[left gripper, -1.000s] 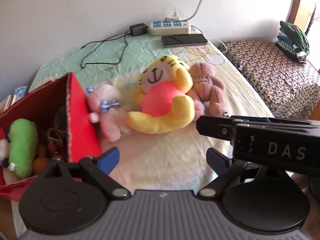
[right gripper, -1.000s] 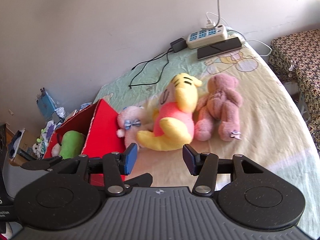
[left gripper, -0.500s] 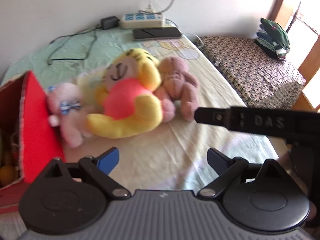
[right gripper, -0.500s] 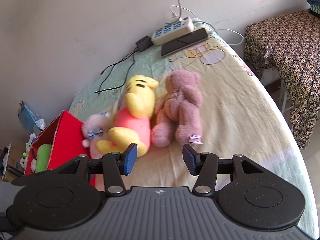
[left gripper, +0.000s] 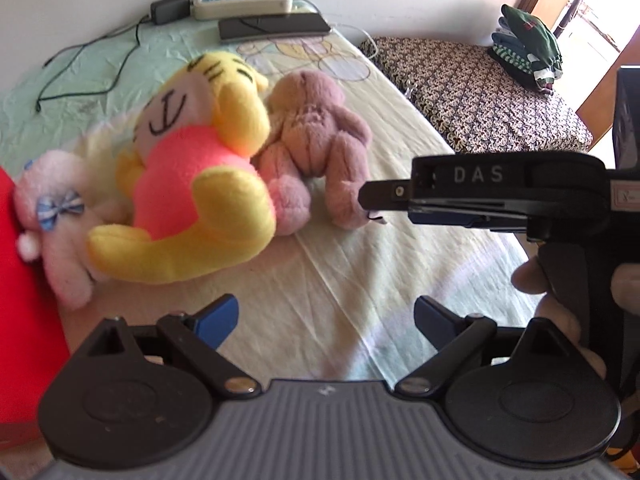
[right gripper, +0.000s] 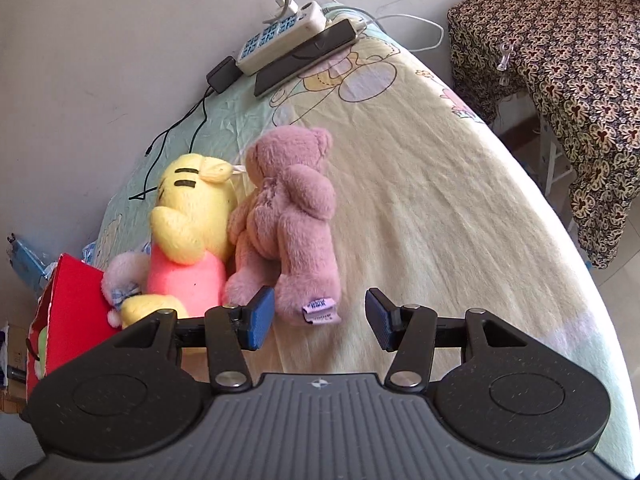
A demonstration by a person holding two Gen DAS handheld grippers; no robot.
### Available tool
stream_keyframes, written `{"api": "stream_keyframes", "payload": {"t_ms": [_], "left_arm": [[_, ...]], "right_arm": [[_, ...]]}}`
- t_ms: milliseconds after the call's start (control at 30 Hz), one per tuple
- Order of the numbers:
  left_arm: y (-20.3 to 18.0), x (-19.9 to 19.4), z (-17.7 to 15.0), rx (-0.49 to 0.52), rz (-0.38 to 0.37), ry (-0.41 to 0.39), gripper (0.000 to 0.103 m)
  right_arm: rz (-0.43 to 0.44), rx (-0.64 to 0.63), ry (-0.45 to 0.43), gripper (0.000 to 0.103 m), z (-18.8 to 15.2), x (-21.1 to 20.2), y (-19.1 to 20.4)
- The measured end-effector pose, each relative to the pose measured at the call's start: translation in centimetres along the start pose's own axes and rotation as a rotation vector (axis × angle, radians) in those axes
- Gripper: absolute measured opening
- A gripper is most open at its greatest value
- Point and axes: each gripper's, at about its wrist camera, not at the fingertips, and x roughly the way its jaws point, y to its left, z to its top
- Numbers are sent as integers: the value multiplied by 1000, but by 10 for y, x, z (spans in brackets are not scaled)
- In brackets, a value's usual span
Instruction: Organize objects
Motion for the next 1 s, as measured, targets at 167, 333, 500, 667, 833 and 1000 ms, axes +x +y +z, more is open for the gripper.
{"api": "stream_keyframes", "payload": {"t_ms": [167,333,500,667,833,1000], "left_arm": [[7,5,4,0,0,4,95],[15,9,7,-7,-16,7,95],[18,9,8,-4,-18,2,94],[18,2,6,3,-24,-9,94],[11,-8,-1,27,-44,-20,94],[2,-18,-10,65,-72,-31,94]], "right_arm": [[-3,-25,3,53,8,17,5],[-5,-50,-8,50,13,27,11],[4,-73,17,31,13,30,13],[9,-68,13,30,8,18,10],[8,-88,10,30,-7,-1,9],[15,-86,33,30,-30,-23,1]]}}
